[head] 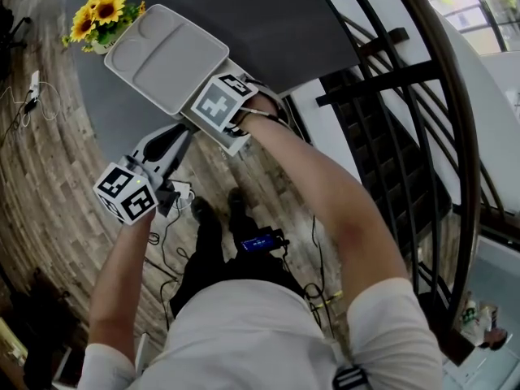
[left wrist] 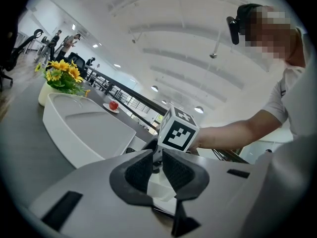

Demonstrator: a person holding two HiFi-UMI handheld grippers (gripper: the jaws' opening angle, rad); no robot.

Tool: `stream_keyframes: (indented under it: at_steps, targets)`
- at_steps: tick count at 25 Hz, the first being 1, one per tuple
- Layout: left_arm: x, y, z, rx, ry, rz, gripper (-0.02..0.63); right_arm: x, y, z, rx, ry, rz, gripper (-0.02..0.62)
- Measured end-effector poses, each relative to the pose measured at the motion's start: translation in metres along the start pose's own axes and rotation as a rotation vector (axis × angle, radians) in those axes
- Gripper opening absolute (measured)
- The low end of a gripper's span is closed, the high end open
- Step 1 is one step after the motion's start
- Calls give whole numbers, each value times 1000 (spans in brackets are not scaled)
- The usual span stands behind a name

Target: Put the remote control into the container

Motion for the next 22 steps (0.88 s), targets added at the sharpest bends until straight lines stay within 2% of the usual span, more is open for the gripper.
stream_keyframes:
  at_steps: [13,22]
  targets:
    - [-2,0,-3,-2,14,-1,63,1,-5,11,-71,-55,28,233]
    - [-4,2,0,-11,11,0,63,-3,2,10,-110,-57,-10,235]
Point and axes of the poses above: the fingertips, and each gripper's own axes: y backward along the fingers, x to its left, z out of its top, the point moved 2 cm from there along y, backward along the fingers, and after that the axes turned 6 degrees about y, right-handed, at the moved point
